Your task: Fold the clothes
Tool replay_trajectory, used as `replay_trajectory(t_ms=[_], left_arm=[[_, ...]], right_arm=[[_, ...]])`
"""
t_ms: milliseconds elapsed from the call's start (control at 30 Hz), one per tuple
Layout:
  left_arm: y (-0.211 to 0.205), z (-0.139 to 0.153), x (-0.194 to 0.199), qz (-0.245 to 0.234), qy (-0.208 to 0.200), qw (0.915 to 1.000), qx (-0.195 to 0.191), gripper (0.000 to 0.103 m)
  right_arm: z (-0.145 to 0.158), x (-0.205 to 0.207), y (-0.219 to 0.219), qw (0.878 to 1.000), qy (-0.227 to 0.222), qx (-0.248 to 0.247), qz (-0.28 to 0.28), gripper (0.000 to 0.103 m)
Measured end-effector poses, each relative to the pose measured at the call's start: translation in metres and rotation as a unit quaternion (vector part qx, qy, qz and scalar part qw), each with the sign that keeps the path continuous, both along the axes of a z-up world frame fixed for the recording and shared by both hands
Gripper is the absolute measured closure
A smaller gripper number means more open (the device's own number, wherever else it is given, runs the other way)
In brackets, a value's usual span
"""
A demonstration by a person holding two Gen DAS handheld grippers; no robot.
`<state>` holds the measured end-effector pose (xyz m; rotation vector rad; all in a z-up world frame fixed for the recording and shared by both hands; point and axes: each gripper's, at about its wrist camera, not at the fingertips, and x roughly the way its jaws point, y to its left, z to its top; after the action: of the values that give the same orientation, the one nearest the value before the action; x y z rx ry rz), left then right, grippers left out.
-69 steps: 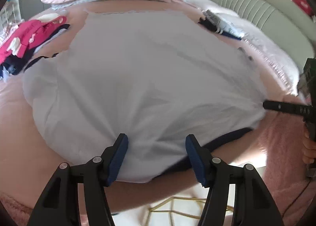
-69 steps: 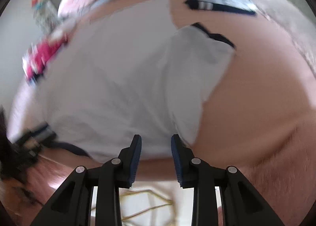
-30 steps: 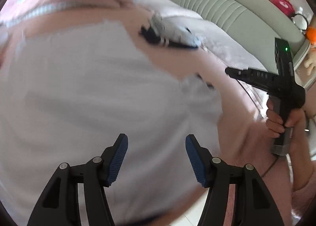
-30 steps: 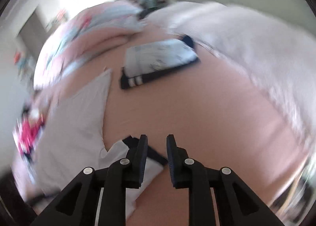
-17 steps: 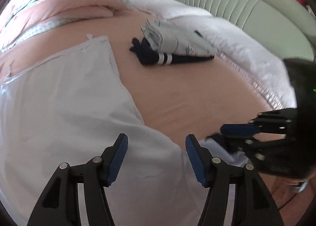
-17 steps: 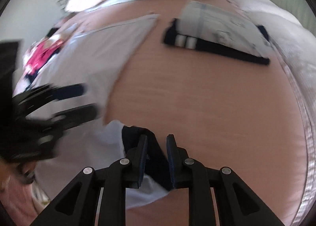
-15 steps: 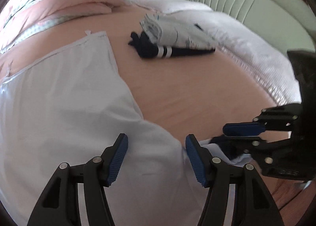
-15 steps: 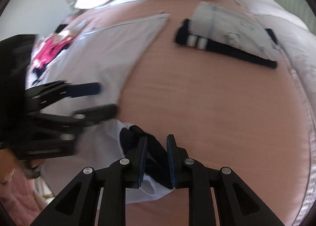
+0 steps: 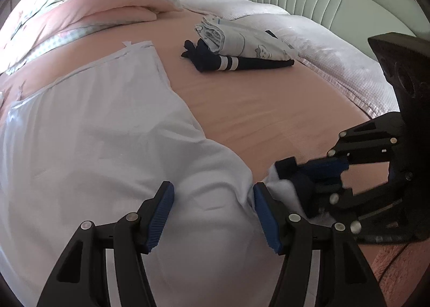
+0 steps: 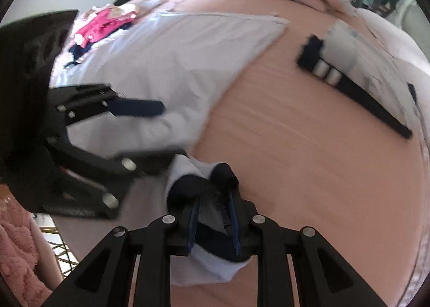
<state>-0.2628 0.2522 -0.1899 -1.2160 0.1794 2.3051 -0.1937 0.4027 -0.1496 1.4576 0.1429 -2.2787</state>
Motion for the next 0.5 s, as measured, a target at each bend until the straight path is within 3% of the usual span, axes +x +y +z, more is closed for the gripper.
replay_trajectory(t_ms=[233, 500], left_arm=[[-0.014, 0.003, 0.007, 0.023, 0.009, 0.9996, 0.016, 0.045], [-0.009, 0.005, 0.02, 0.001, 0.023, 0.9996, 0.018, 0.045]], right_arm=[[-0.001, -0.007, -0.01, 1.0, 0.006, -0.004, -0.01, 0.083], [-0.002, -0.01, -0.005, 1.0, -0.003, -0.011, -0.026, 0.083]])
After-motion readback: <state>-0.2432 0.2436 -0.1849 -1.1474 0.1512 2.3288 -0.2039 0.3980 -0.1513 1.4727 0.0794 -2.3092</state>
